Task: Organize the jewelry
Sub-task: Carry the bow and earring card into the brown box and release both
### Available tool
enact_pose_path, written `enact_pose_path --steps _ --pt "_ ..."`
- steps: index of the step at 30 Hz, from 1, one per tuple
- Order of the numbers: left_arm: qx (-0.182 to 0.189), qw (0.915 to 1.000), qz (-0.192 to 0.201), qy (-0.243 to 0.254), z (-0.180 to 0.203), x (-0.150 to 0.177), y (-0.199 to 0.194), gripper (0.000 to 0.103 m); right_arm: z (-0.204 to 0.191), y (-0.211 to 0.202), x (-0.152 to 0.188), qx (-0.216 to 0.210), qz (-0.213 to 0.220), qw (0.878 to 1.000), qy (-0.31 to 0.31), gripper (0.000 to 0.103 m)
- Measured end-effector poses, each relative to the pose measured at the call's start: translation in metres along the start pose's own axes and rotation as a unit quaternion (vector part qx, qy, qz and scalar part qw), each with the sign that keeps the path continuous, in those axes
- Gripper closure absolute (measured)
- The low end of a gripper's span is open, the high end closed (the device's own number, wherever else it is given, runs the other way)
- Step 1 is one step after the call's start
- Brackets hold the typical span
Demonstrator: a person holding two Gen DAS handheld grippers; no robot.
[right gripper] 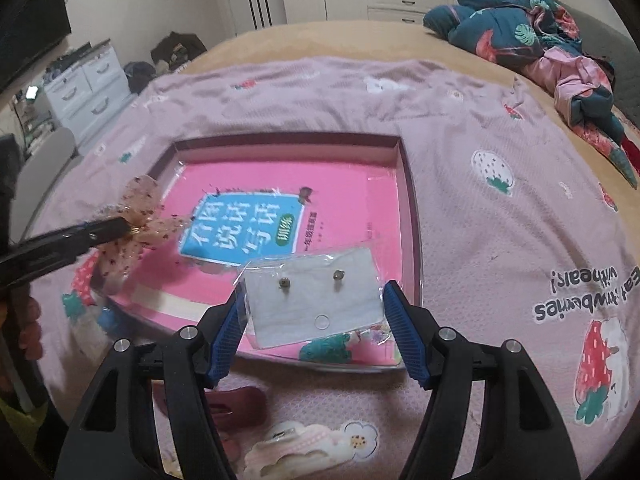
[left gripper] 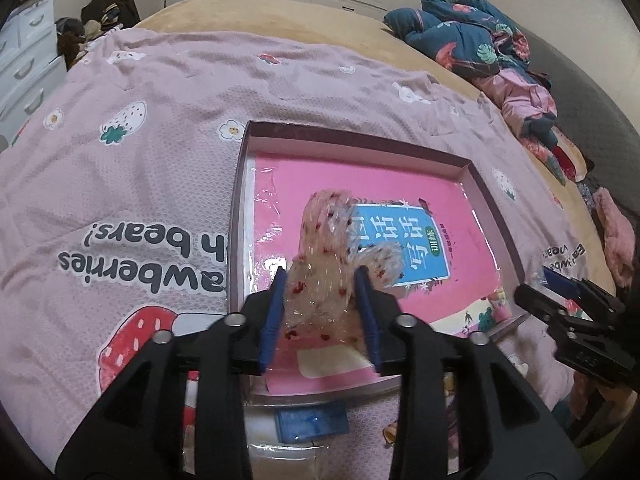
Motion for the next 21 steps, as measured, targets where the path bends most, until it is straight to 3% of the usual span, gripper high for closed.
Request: enact_pose_path --steps 6,11,21 --pt "-0.009 1.0000 -0.001 0.003 -0.001 0.002 -0.003 0.063 0.005 0.020 0.008 0.005 -0.024 1.000 0.006 0.035" --pt "-0.015 0.9999 0.008 -0.001 -0.004 0.002 -0.016 0.055 0.012 0.015 0.009 0.005 -0.020 1.000 0.023 0.019" --pt "-0.017 0.9990 0.040 0.004 0.001 0.001 -0.062 0.043 0.023 -0.060 -0.005 0.009 0.057 0.998 0.035 0.011"
Point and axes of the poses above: each gripper's, at about its wrist camera, not at the fingertips, and y roughly the way its jaws point, z to its right, x to its underside, the point moved 6 cm from there along y, roughly the way its jaws point, and after that the axes turned 5 degrees about -y, right-handed, at the moved point
